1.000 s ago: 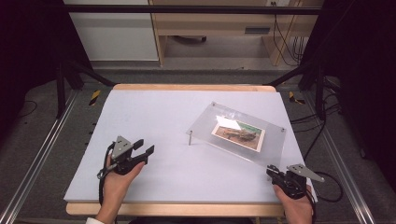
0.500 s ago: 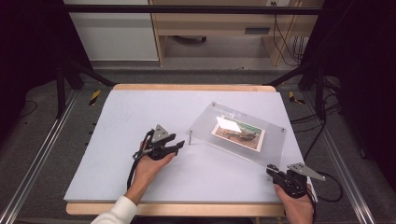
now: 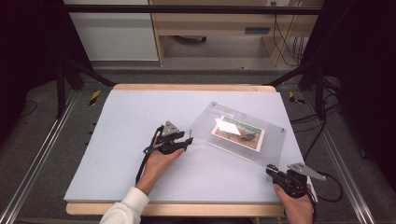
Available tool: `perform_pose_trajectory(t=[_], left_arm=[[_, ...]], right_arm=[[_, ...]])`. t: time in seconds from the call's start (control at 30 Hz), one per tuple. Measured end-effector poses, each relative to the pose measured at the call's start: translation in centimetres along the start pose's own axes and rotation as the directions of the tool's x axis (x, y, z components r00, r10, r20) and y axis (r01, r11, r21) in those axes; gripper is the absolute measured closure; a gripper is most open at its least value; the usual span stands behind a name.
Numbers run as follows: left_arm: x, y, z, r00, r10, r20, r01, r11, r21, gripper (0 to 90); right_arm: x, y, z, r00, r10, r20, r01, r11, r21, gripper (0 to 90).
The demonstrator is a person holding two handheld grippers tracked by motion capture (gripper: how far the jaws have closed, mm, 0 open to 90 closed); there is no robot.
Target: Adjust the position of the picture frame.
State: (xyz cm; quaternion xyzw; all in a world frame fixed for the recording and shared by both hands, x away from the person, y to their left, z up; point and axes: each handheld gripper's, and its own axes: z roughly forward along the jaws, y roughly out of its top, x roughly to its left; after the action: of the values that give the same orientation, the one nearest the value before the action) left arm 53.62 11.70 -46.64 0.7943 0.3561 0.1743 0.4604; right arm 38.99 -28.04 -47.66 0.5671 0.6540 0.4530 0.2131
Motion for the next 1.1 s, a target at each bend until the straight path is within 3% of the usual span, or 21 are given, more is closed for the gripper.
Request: perform_pose_trajectory(t=[0.13,0.27,0.6,0.8,0.83,1.1], left_arm=[[-0.1,0.1,0.7,0.9997,-0.020,-0.016,0.020,0.9998,-0.010,57.9],[-0.2,0.0,1.1,0.9997,-0.014,-0.021,0.013,0.9997,-0.021,63.4],[0.1,0.2,1.3,0.9960,-0.085,0.025,0.087,0.9918,-0.093,82.3],[-0.1,0.4,1.3,0.9973,-0.073,0.007,0.073,0.9929,-0.094,83.7],[-0.1,0.4,1.3,0.9970,-0.077,0.007,0.077,0.9926,-0.094,83.7],[0.0,0.8,1.2,0.9971,-0.076,0.013,0.076,0.9933,-0.087,83.9]], right_arm=[[0.0,0.0,0.0,0.9999,0.011,-0.008,-0.011,1.000,-0.003,84.3],[0.0,0.1,-0.1,0.9997,0.018,-0.017,-0.019,1.000,-0.007,84.3],[-0.2,0.2,-0.2,0.9994,0.022,-0.025,-0.023,1.000,-0.021,84.3],[0.0,0.2,-0.1,0.9996,0.020,-0.022,-0.020,1.000,-0.023,82.3],[0.2,0.2,-0.1,1.0000,0.000,-0.008,0.000,1.000,-0.022,80.8],[0.2,0.4,0.1,1.0000,0.000,-0.006,0.000,0.999,-0.033,81.3]])
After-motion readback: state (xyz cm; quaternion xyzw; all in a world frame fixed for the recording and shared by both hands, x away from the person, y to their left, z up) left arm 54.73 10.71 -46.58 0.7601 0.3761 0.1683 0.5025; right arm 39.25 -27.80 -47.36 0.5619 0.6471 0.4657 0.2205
